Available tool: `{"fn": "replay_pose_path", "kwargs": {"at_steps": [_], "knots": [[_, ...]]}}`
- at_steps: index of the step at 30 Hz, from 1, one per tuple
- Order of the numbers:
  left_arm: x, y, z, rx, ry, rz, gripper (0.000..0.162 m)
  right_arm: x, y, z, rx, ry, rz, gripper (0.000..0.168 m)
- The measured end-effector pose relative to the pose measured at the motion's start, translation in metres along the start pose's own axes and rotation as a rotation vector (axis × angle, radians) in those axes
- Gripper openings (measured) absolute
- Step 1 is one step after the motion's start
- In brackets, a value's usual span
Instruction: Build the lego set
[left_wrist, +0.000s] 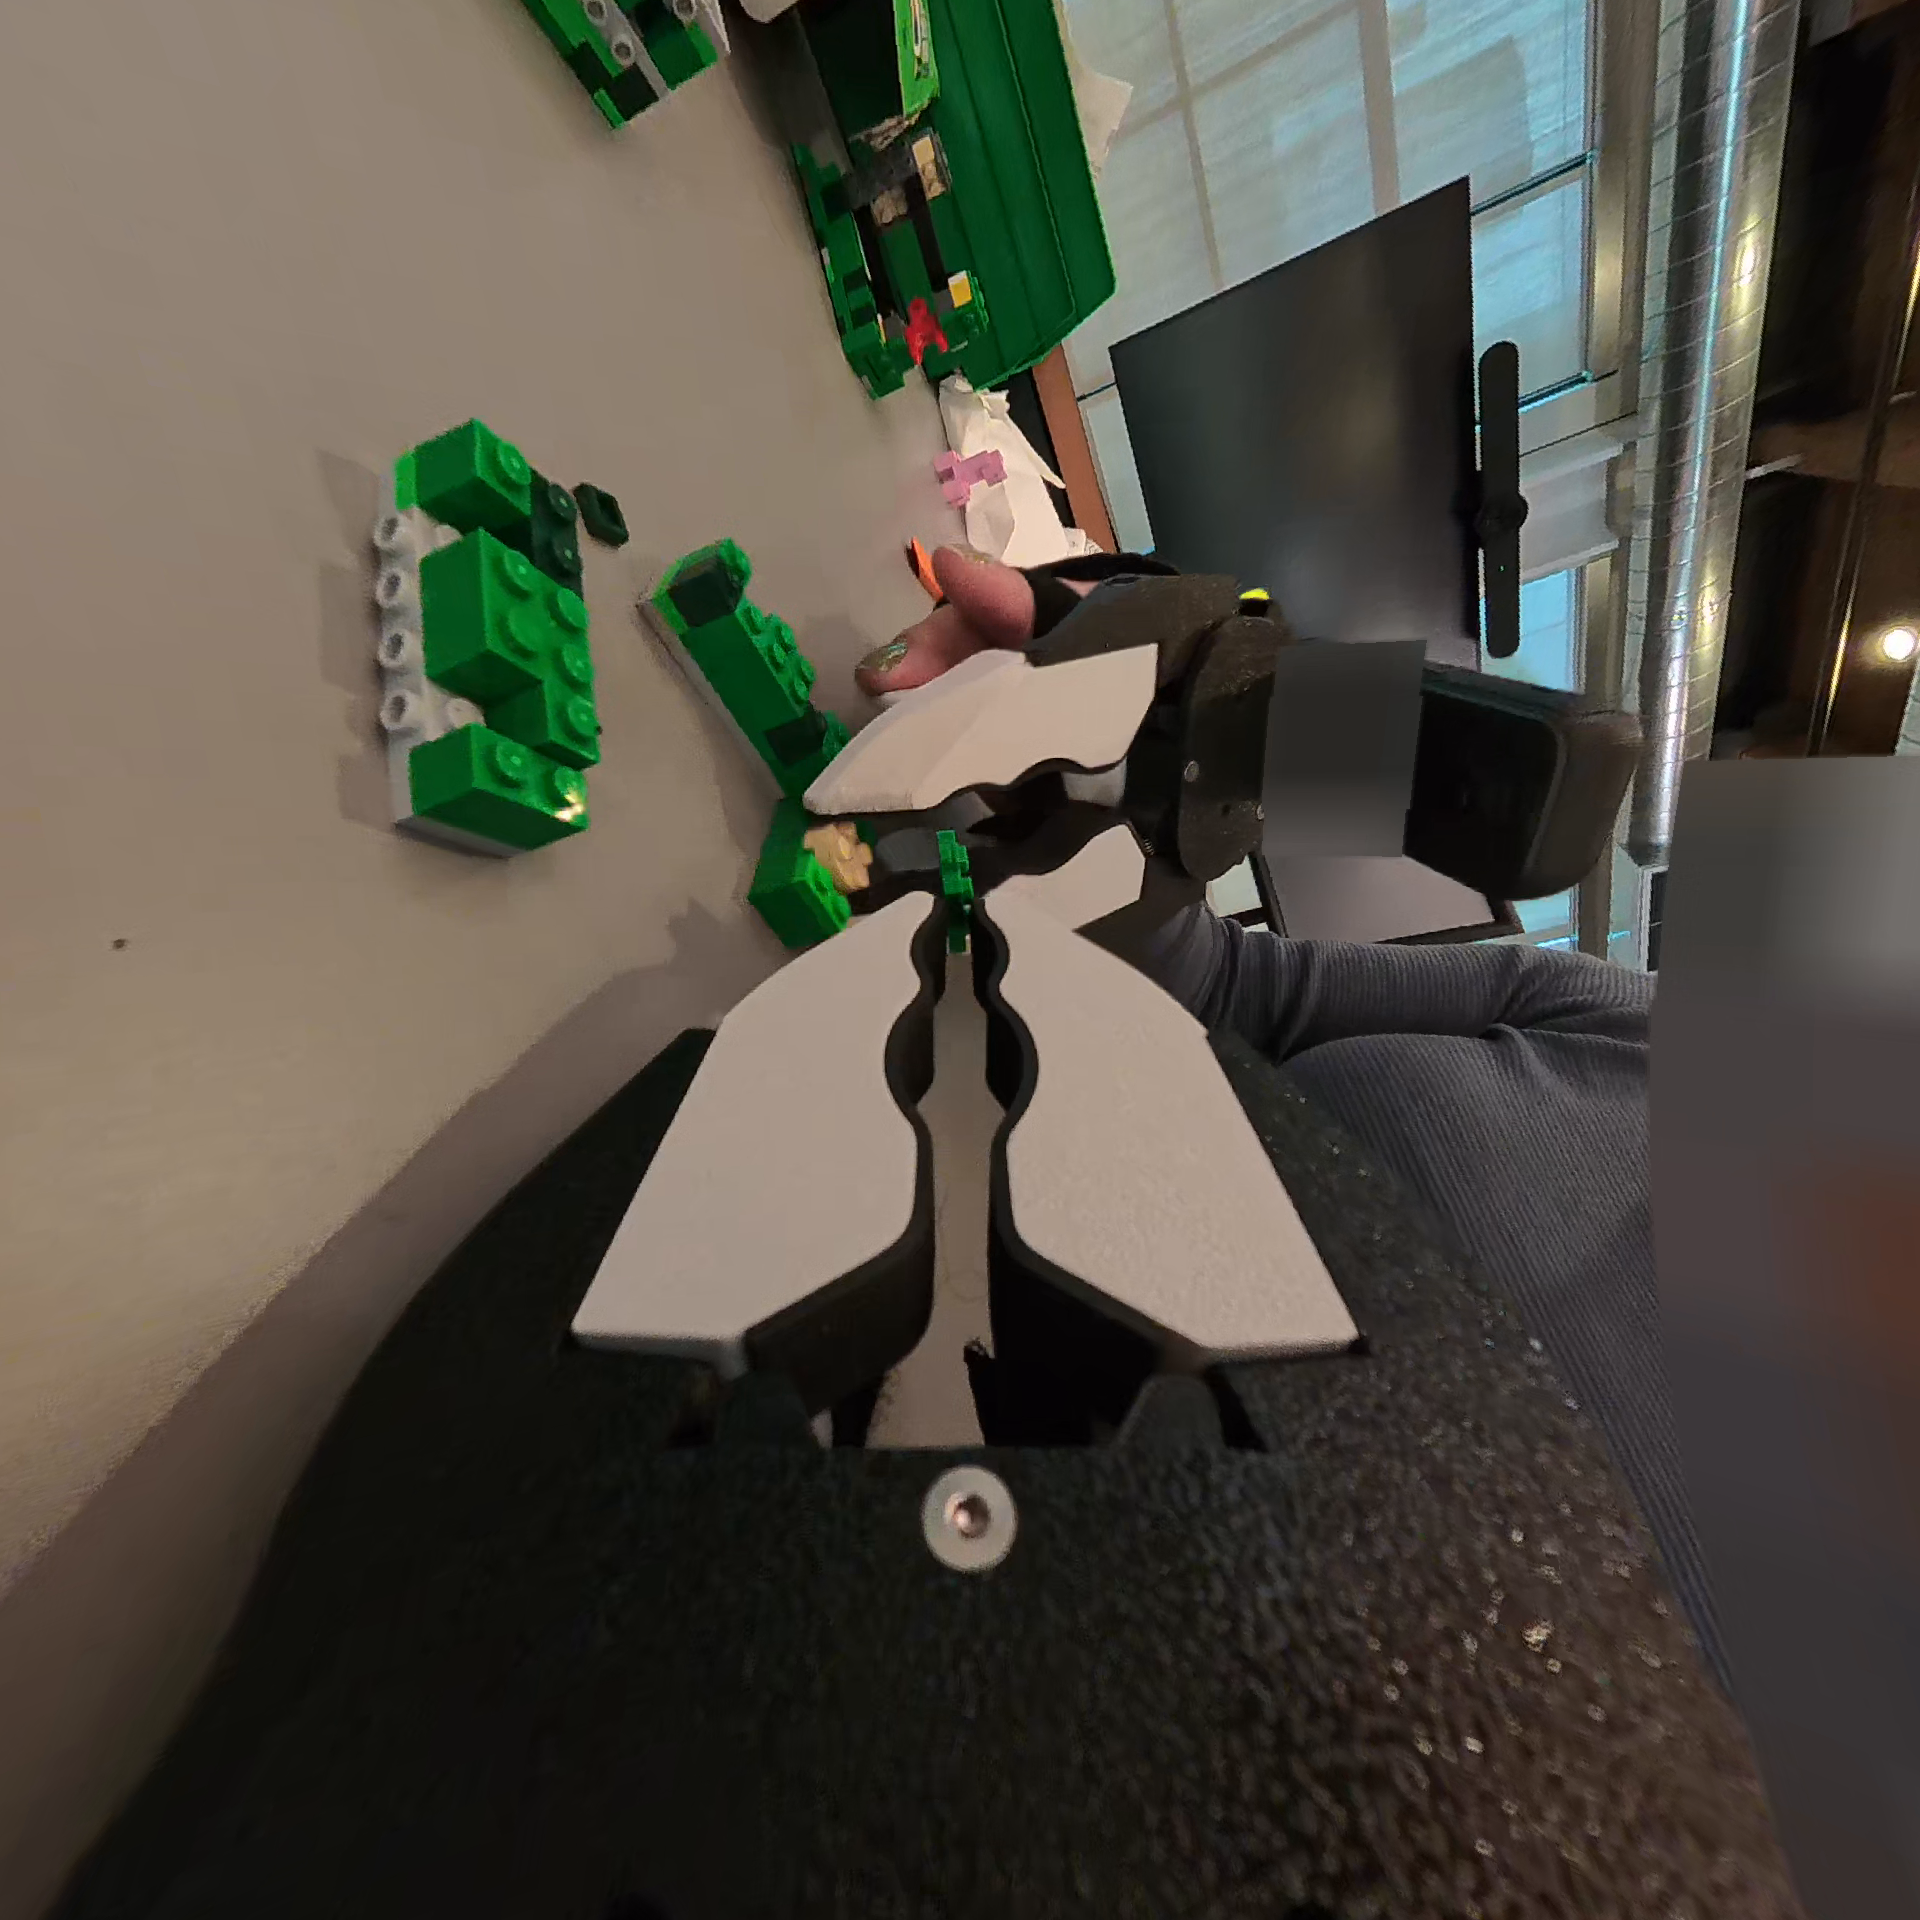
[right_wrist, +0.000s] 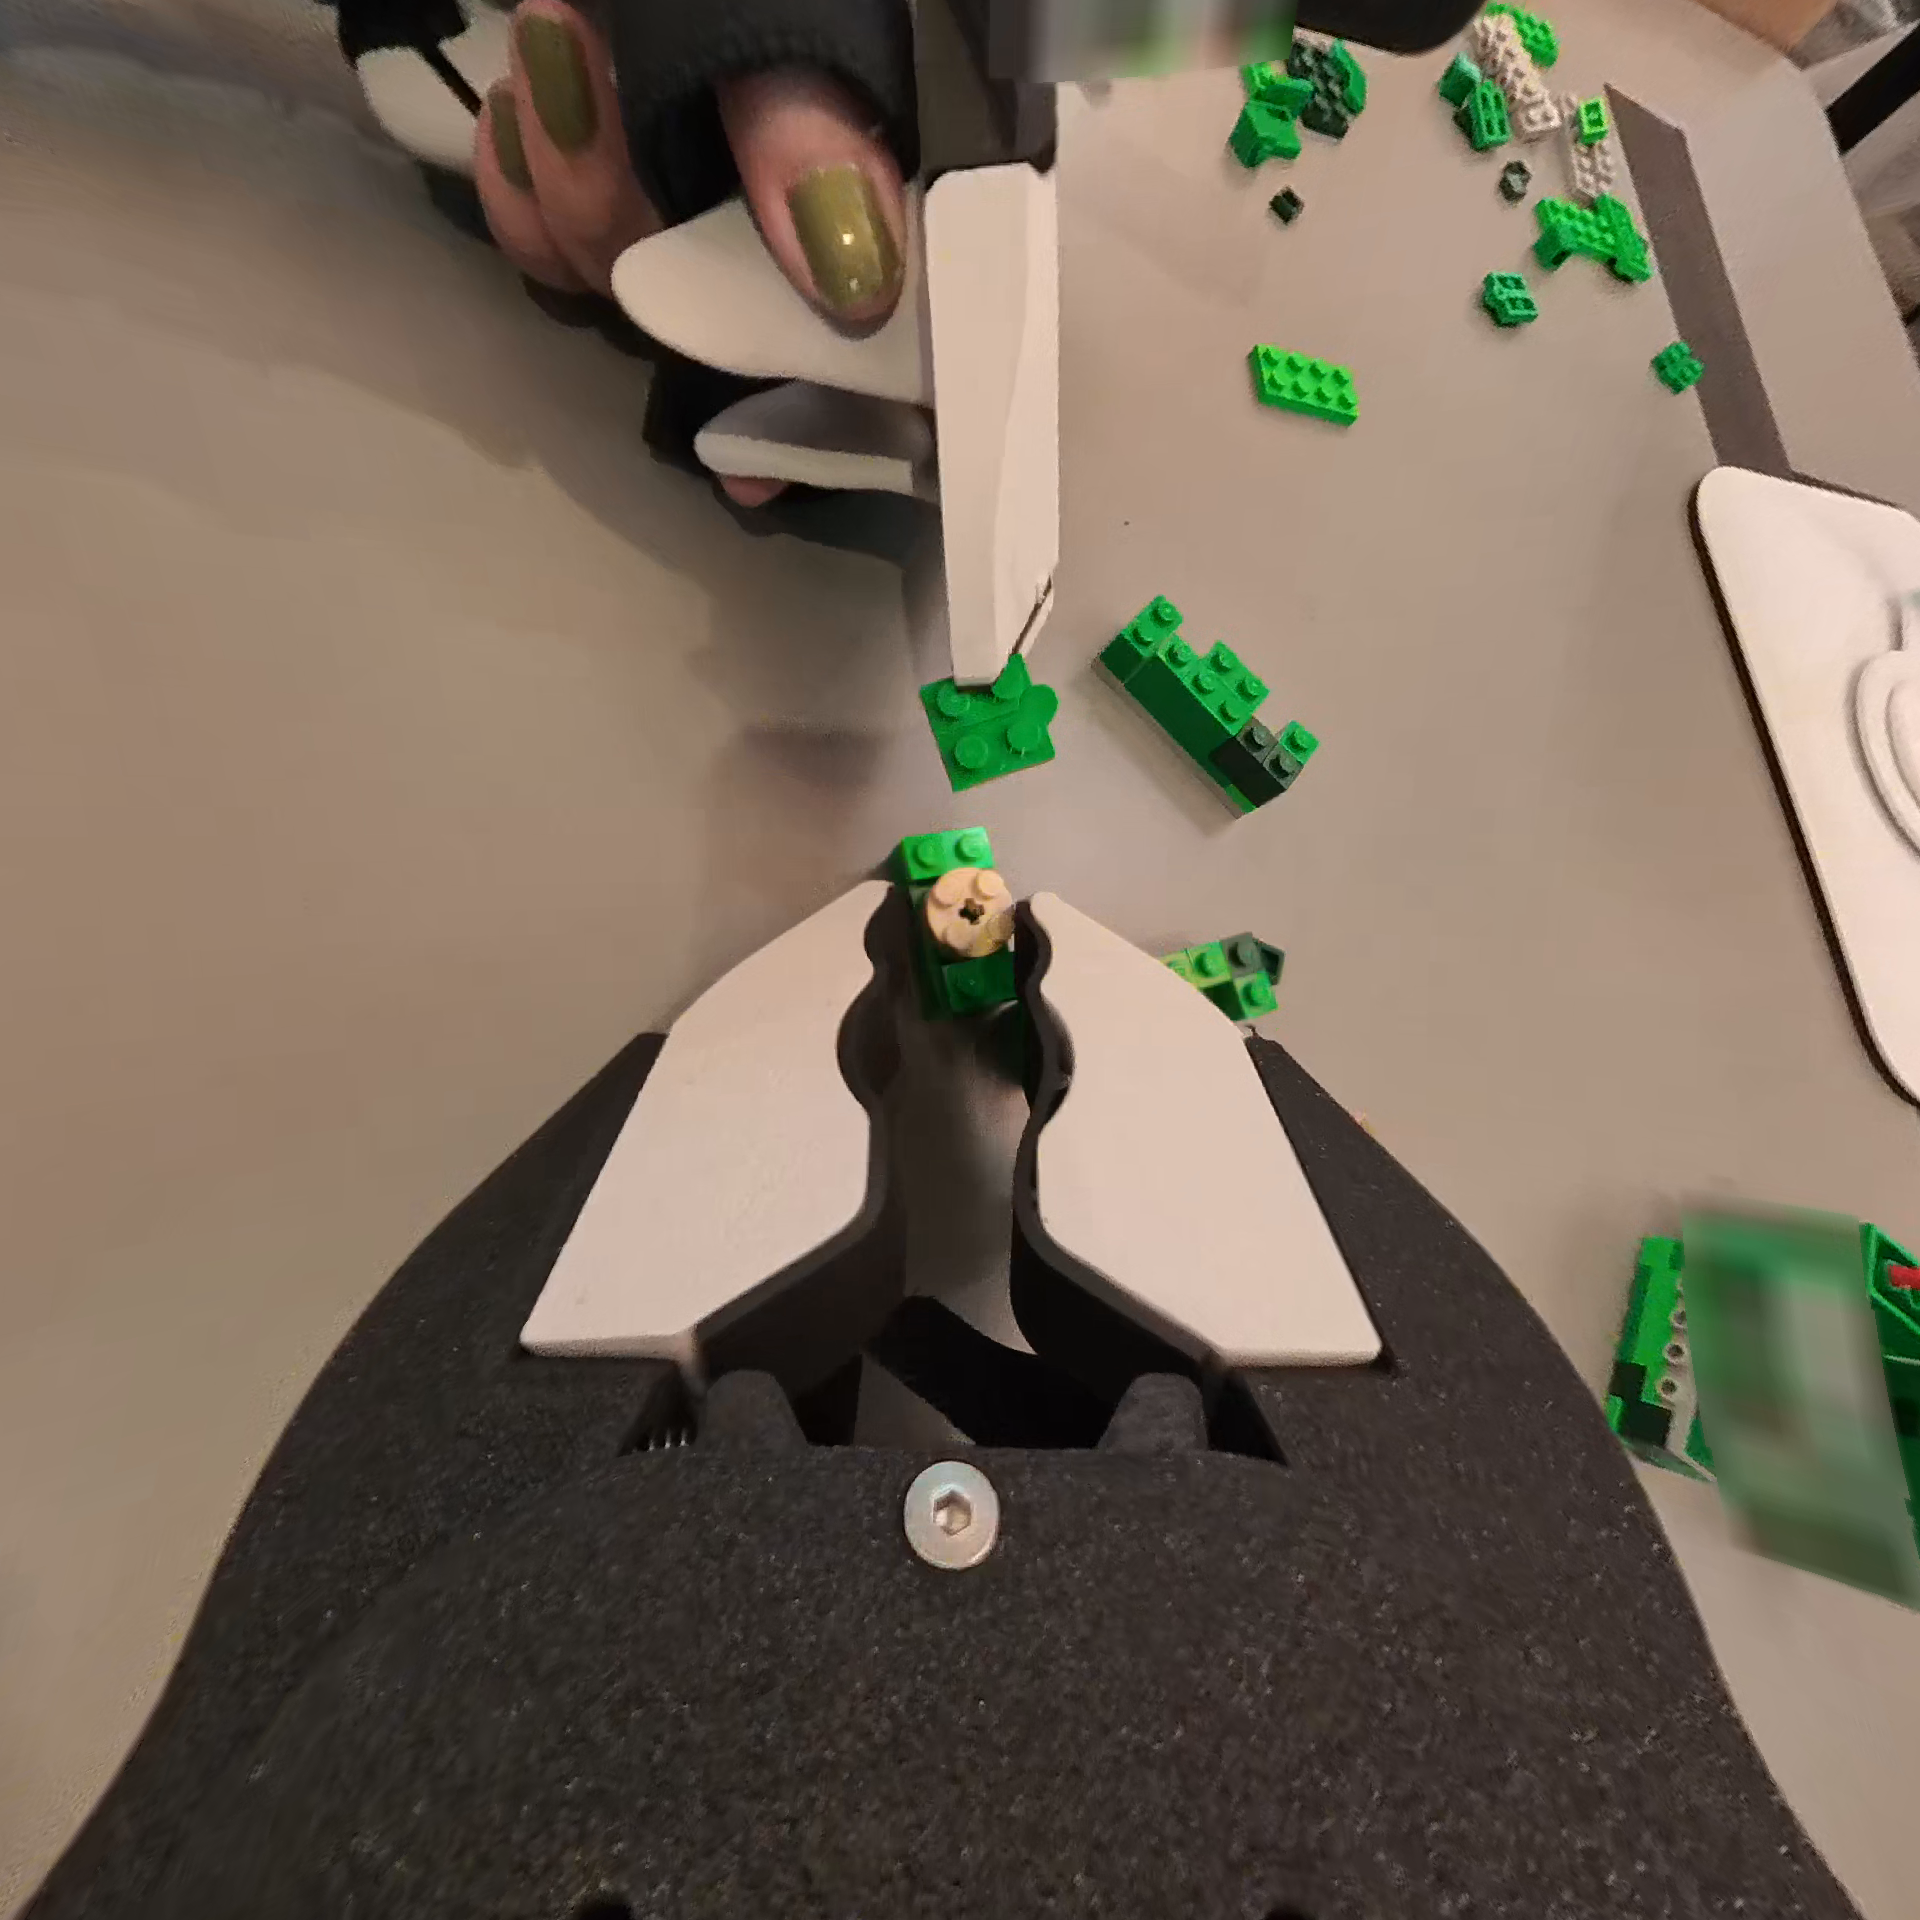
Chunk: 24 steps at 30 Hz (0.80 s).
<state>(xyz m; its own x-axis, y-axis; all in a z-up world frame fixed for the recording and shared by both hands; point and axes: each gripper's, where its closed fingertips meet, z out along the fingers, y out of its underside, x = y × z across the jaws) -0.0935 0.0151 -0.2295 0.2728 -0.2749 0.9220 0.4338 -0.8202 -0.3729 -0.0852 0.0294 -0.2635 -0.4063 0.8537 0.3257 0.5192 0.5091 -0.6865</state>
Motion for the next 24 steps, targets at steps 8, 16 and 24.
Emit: {"fn": "replay_pose_path", "kwargs": {"at_steps": [8, 16, 24], "knots": [[0.002, 0.008, 0.006, -0.047, 0.010, -0.014, 0.004, -0.005, 0.009, -0.013, 0.010, -0.007, -0.034, 0.018], [0.004, 0.009, 0.009, -0.052, 0.023, -0.011, 0.004, -0.004, 0.001, -0.030, 0.060, 0.069, -0.072, 0.018], [0.016, 0.006, 0.024, -0.043, 0.073, 0.015, 0.004, 0.026, 0.052, -0.128, -0.028, 0.352, -0.080, 0.018]]}}
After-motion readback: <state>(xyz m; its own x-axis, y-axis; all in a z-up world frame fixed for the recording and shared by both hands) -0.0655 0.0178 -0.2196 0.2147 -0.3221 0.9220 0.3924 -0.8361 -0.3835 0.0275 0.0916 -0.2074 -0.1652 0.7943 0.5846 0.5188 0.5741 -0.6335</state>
